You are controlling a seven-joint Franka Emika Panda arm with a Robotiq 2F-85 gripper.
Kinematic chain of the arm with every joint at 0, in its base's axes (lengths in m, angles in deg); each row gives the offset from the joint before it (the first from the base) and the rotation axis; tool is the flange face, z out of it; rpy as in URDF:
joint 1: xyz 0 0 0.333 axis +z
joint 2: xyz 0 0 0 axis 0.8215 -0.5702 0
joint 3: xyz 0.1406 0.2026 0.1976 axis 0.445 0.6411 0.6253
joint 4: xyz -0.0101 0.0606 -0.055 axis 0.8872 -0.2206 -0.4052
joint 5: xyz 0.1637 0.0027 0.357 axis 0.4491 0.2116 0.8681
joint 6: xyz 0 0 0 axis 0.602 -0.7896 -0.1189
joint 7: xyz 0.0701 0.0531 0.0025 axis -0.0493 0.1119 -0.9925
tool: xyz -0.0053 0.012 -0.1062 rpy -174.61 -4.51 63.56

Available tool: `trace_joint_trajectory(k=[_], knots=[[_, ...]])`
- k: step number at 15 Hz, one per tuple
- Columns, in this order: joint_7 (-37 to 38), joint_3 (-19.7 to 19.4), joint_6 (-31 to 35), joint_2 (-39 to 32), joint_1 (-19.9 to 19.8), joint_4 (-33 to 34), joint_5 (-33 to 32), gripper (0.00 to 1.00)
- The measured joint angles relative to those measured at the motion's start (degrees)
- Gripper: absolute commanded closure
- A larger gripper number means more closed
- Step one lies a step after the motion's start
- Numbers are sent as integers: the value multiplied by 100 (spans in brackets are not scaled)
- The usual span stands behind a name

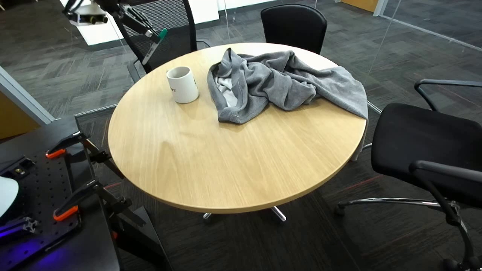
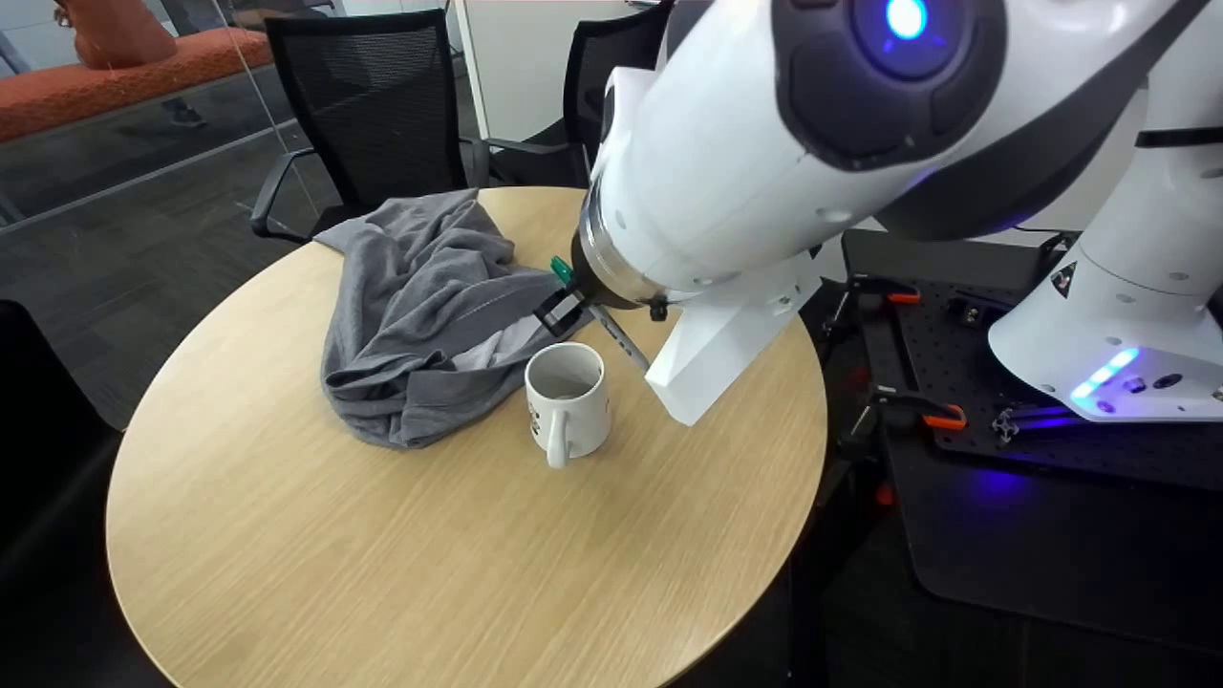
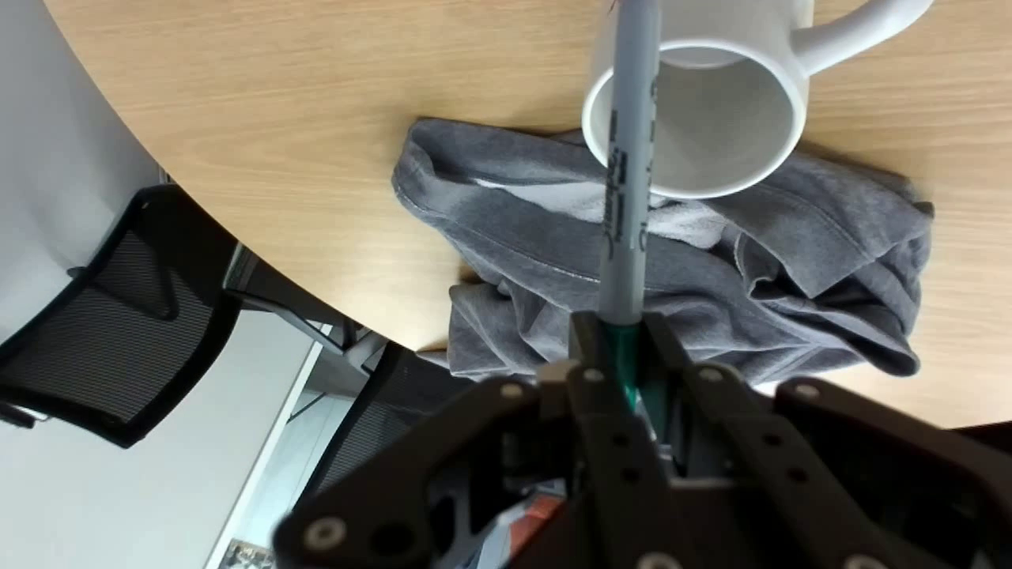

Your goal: Put the green pen inside the white mug

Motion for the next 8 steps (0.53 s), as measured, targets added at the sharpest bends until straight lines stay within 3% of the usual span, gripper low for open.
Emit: trace_joint_trajectory(k=[8], knots=[[1407,135,-708,-531,130,325,-808,96]])
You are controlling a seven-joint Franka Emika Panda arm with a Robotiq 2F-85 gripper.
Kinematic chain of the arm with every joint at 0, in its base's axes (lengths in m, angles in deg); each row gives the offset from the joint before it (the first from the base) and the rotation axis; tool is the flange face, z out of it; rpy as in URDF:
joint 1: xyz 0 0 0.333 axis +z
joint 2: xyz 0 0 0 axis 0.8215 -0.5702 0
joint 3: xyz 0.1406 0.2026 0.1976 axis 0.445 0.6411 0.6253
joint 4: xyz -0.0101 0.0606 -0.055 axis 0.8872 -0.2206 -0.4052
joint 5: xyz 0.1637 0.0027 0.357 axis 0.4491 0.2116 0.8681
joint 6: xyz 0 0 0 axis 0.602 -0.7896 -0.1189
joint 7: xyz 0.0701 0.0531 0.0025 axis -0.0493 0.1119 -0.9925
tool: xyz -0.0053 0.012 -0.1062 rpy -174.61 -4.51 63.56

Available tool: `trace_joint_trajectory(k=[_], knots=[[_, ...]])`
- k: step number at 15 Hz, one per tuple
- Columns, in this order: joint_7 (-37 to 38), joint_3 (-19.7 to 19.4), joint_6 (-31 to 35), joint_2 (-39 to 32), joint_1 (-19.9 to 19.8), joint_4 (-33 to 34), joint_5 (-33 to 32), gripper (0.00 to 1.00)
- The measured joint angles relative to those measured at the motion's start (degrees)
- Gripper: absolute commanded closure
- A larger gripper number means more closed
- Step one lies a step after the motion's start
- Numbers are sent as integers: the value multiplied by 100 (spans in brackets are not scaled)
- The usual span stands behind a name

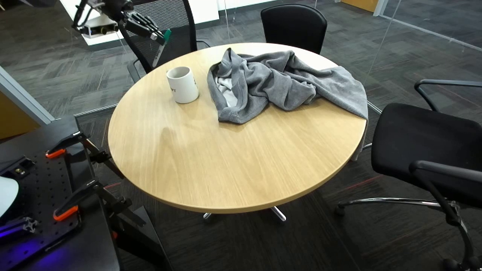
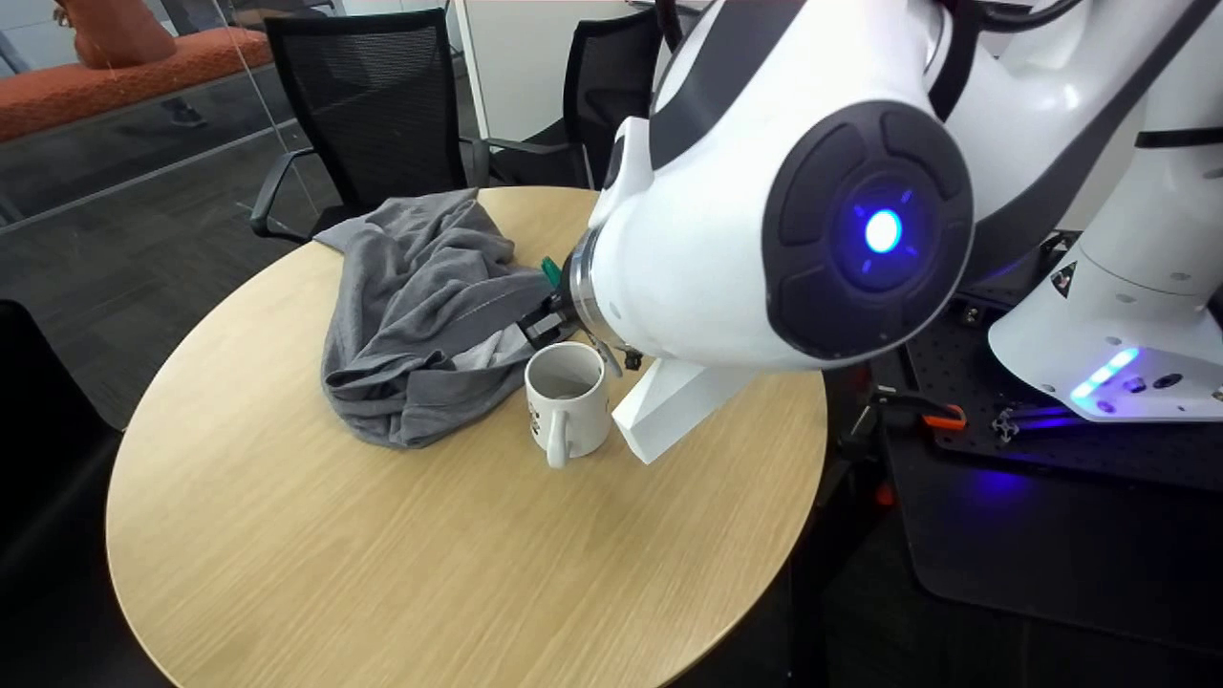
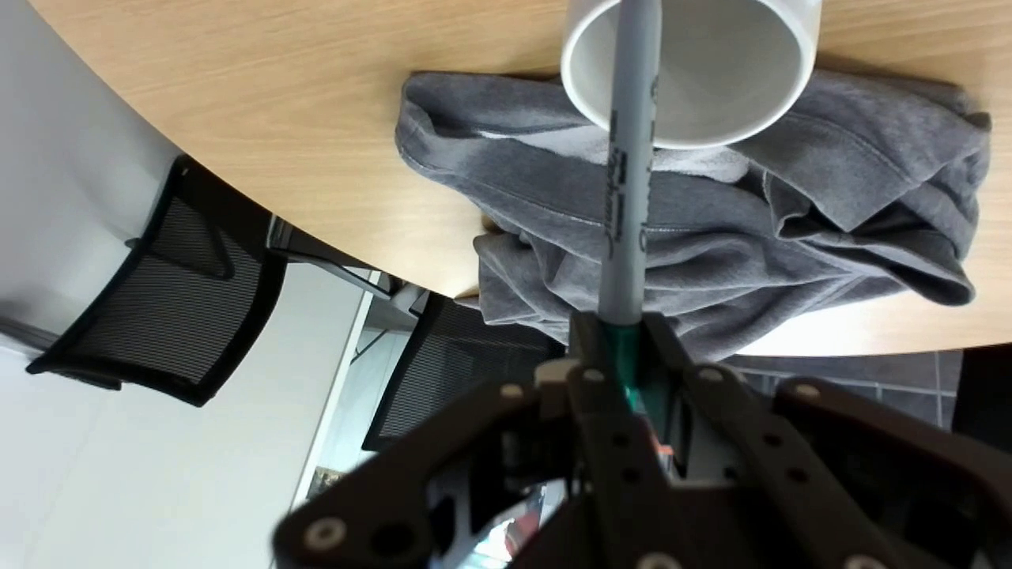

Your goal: Put the green pen inside the white mug

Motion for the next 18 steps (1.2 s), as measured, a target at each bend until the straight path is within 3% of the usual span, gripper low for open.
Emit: trace_joint_trajectory(k=[11,18], knots=[[1221,67,-820,-453,70,270,-941,96],[1666,105,-1010,-892,82,416,-1250,96]])
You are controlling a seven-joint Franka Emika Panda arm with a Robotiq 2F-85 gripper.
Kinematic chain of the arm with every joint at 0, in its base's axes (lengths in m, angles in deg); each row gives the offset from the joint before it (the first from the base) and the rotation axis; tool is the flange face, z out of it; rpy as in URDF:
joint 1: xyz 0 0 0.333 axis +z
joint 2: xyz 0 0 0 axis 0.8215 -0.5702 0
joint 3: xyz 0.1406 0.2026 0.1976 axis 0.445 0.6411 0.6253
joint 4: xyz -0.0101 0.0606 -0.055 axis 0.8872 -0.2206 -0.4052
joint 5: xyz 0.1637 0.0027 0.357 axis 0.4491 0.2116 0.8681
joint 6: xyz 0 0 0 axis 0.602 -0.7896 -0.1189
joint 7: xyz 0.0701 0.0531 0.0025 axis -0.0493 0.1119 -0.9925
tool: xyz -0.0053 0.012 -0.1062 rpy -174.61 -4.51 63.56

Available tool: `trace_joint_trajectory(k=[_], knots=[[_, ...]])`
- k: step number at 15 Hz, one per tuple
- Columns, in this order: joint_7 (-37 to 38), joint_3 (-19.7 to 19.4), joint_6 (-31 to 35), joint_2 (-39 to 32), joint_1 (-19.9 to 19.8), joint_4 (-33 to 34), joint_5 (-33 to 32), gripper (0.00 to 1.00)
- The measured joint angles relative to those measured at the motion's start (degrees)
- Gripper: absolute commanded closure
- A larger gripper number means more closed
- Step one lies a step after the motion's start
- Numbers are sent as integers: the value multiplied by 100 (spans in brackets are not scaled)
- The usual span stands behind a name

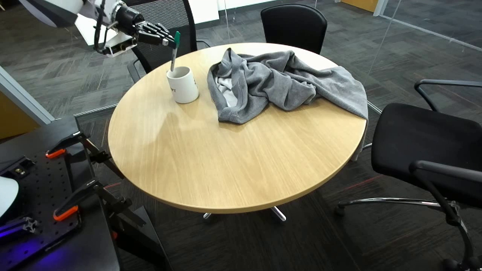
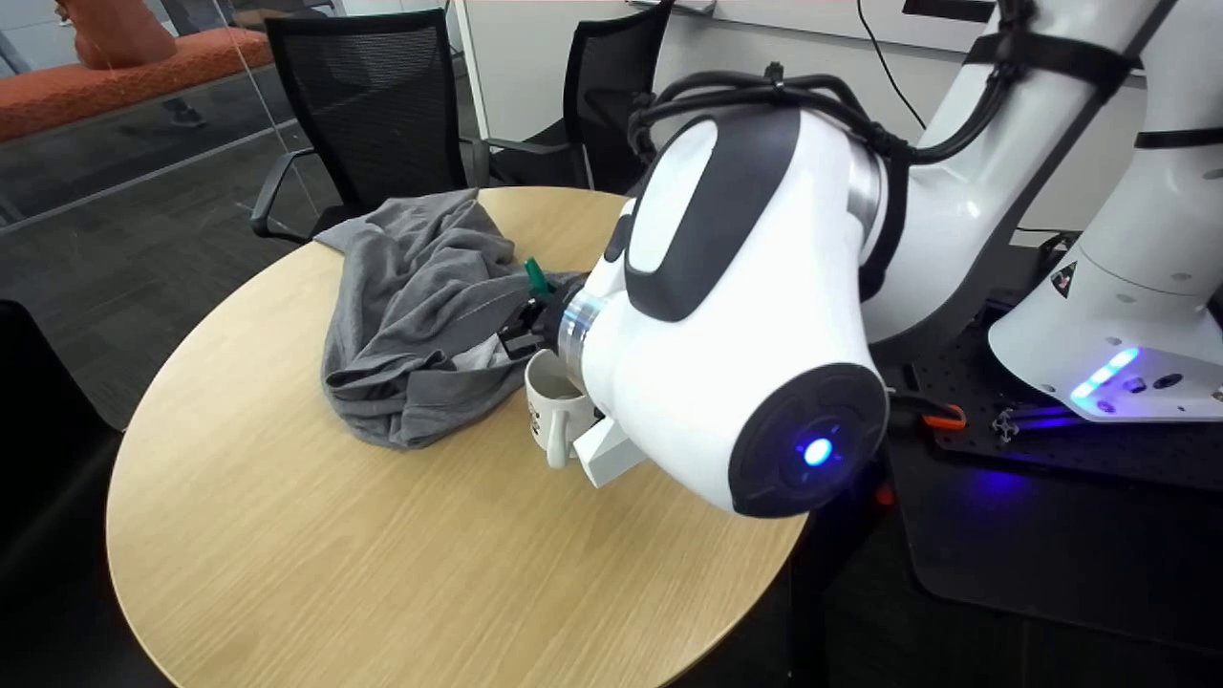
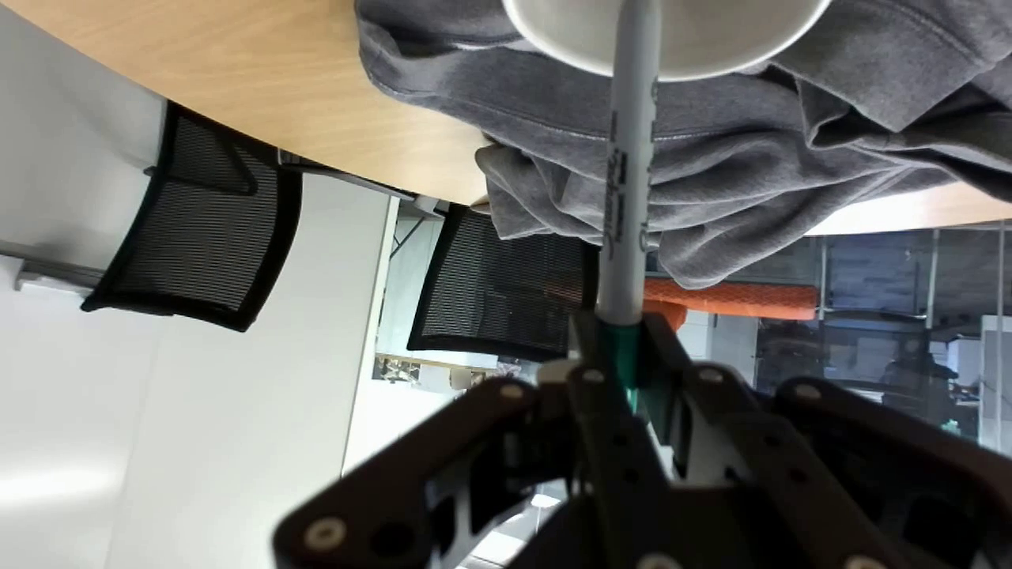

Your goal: Put the green pen inside the white mug

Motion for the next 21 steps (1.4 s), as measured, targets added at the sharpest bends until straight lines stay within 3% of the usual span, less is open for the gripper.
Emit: trace_joint_trajectory(k=[2,3,5,12,16,21], knots=[[36,1,-1,-111,0,42,-19,96],[79,1,-2,-157,0,56,-38,60],[98,1,-3,-235,0,93,-70,53],[98,5,-4,-311,0,188,-102,1],[115,27,-188,-119,2,159,-105,0],[365,213,-971,608,8,-172,-103,0]])
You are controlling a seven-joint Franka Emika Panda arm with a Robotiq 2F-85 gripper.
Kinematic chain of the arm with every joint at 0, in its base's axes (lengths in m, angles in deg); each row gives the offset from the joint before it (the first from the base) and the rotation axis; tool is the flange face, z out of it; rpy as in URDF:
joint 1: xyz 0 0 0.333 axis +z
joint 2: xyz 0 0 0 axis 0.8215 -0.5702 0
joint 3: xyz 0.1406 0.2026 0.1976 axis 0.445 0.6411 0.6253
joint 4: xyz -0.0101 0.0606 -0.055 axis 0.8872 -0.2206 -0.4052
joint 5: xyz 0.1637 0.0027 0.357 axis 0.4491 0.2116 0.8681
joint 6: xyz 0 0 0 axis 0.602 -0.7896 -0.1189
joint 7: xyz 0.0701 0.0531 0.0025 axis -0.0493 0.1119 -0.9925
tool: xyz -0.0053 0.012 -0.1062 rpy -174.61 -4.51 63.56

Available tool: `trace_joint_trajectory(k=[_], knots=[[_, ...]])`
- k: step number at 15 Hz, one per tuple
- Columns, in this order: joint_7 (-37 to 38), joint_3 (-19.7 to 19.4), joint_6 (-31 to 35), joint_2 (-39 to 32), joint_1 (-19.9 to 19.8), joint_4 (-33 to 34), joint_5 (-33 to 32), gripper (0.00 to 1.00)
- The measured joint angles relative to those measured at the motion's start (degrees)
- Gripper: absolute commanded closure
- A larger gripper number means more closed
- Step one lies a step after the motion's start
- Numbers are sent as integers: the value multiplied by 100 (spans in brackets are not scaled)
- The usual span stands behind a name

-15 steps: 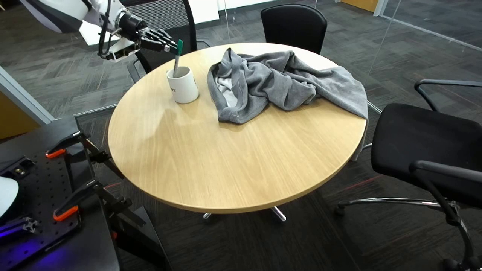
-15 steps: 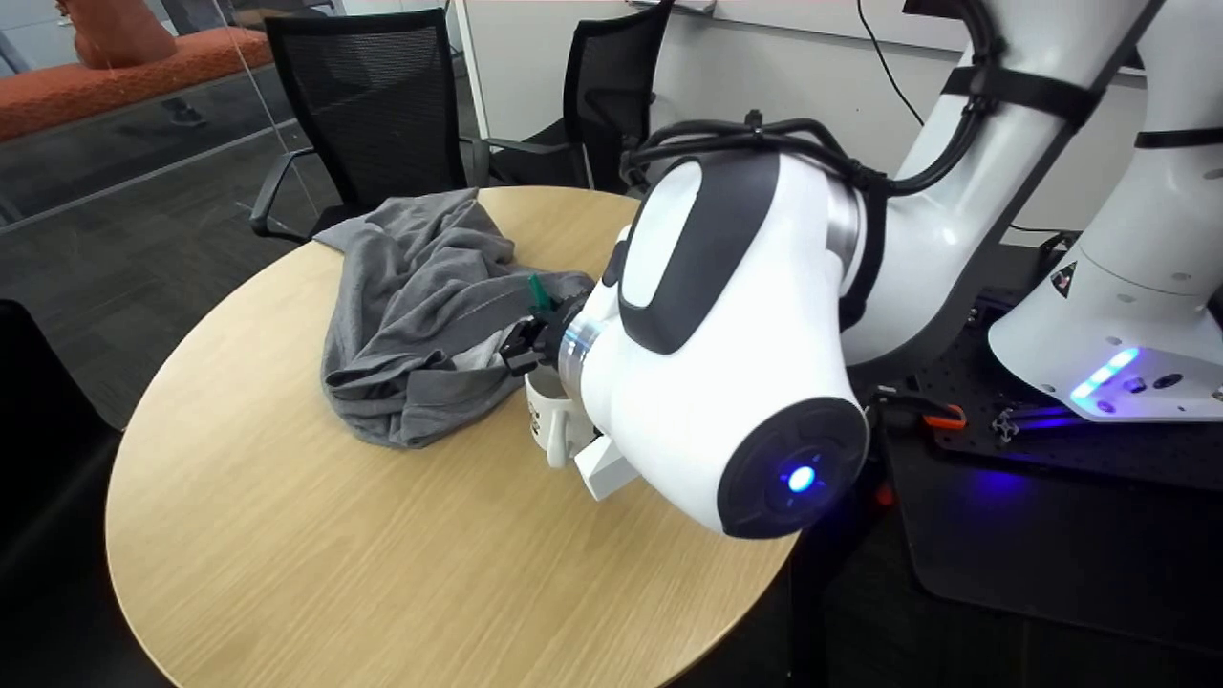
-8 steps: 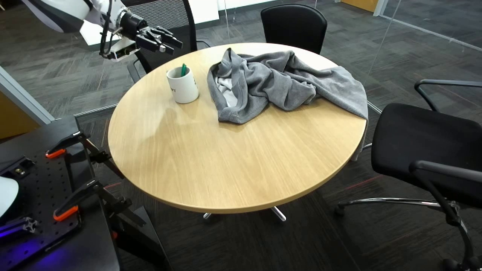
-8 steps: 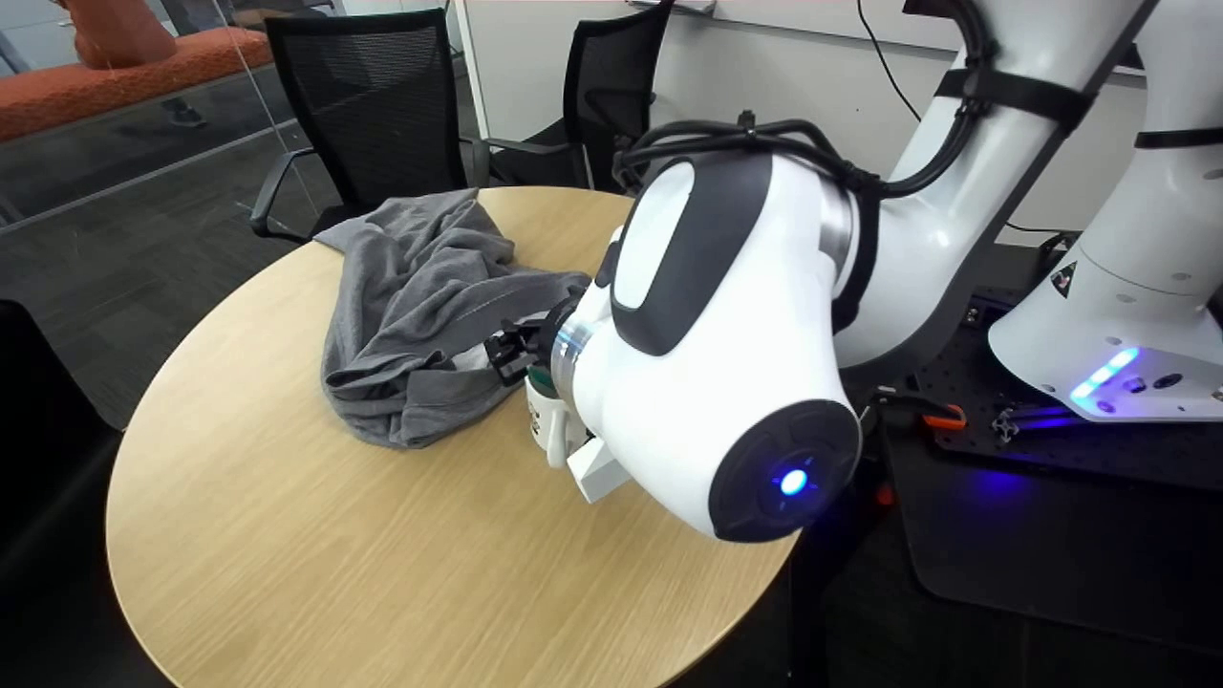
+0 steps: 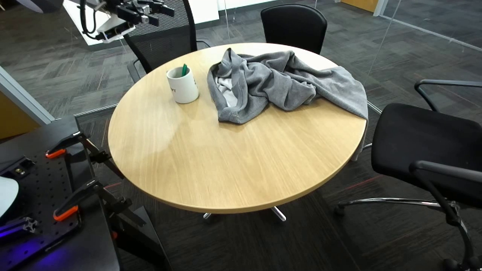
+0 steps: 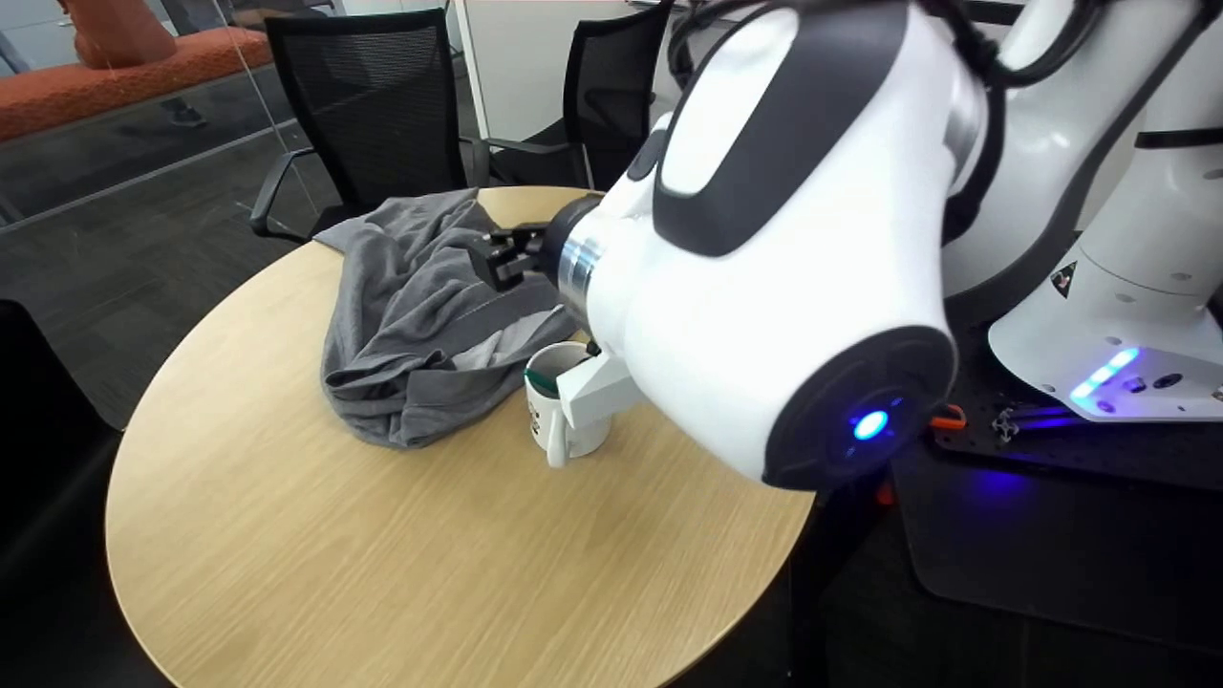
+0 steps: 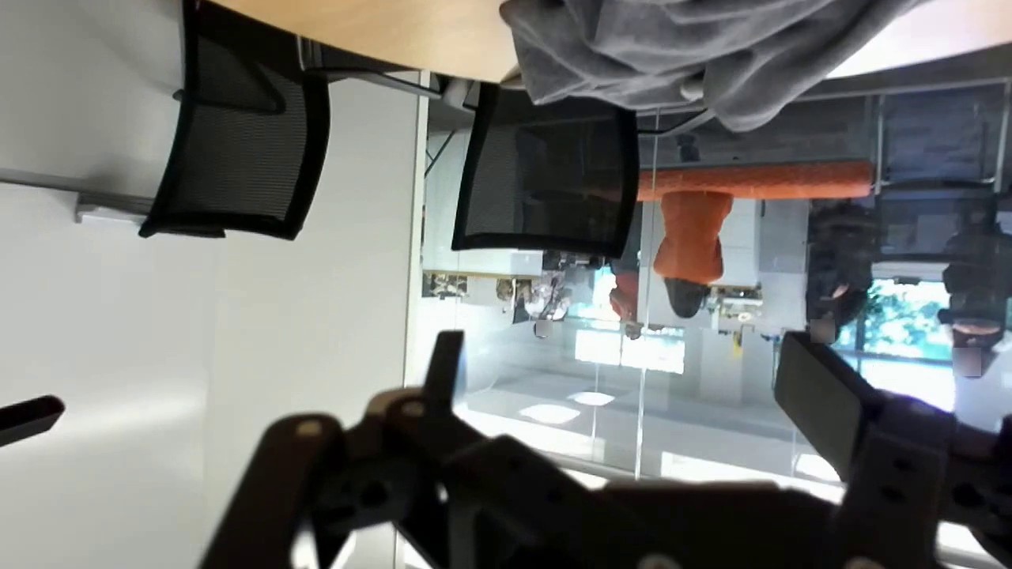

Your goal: Put the green pen inside the white mug

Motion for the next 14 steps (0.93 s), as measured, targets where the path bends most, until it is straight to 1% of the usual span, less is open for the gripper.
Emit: trace_joint_trajectory(k=[4,8,11,14], knots=[[298,202,-515,640,1,-366,17,0],[589,329,-741,1175,0,-724,49,0],[637,358,-748,1376,0,-884,51,0],[641,358,-748,1390,0,-908,51,0]])
